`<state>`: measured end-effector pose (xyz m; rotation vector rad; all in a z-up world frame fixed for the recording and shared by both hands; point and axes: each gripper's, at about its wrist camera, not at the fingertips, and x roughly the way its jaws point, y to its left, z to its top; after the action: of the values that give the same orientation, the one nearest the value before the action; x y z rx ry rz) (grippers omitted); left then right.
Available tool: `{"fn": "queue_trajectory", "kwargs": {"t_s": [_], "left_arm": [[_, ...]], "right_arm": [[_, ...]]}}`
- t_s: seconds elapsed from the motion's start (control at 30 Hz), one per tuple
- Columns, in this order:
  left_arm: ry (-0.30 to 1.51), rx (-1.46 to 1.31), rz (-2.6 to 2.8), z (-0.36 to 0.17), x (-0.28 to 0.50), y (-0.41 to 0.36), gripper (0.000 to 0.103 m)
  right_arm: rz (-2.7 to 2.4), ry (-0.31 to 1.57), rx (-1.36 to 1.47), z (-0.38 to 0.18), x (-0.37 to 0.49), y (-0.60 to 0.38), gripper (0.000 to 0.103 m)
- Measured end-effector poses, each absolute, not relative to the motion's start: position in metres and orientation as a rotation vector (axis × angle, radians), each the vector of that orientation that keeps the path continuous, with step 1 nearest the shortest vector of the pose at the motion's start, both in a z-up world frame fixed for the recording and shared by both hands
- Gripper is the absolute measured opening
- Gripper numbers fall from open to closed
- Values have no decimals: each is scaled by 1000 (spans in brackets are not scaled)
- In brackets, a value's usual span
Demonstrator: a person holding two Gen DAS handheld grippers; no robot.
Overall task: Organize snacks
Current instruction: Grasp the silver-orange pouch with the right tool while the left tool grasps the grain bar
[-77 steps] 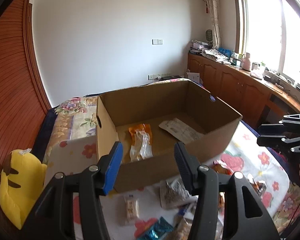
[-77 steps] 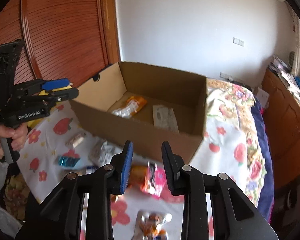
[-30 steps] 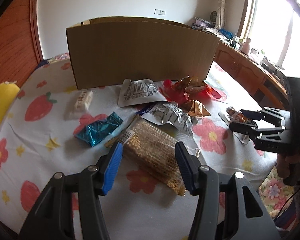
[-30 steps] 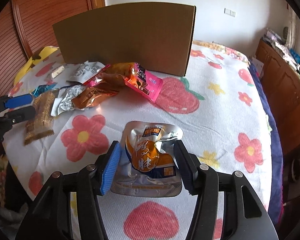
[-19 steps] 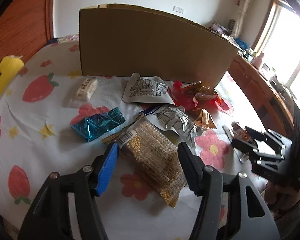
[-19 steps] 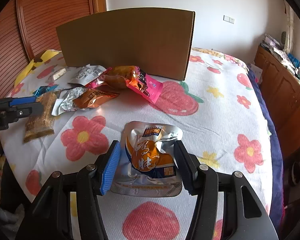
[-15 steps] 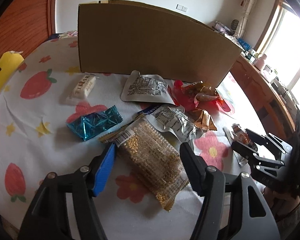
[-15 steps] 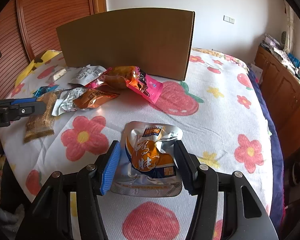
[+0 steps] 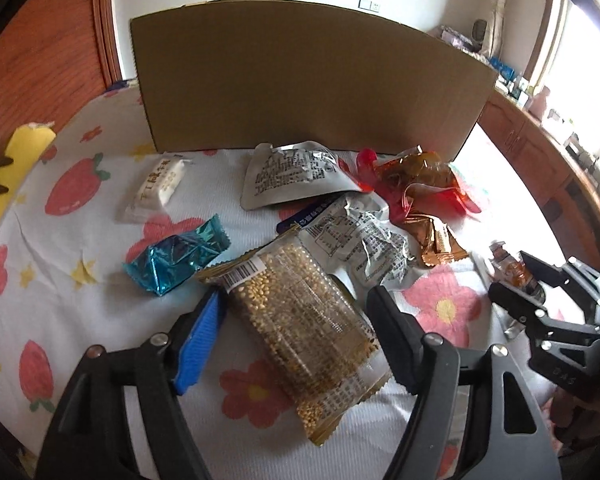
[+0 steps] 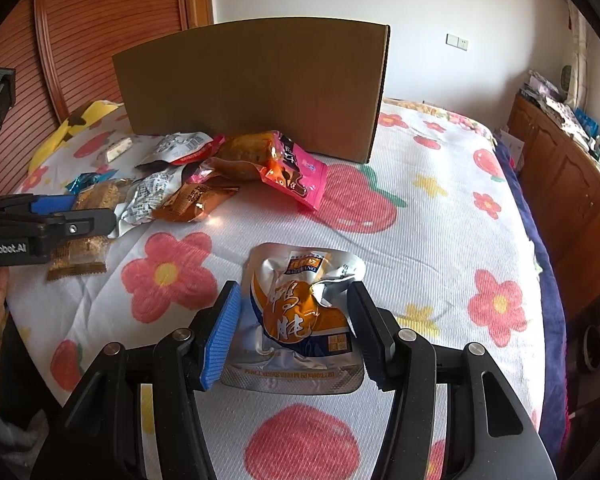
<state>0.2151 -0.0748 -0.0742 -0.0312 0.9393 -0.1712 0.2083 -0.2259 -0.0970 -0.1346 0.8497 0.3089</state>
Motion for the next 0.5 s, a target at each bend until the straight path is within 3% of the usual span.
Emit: {"fn": "queue_trajectory", "kwargs": {"t_s": [0.23, 0.5], "left_arm": [[930, 8, -191, -75, 210, -75, 74], [922, 12, -223, -73, 191, -63, 61]], "right_arm": [[309, 849, -135, -97, 208, -225, 56], [309, 848, -135, -97, 208, -225, 56]]}}
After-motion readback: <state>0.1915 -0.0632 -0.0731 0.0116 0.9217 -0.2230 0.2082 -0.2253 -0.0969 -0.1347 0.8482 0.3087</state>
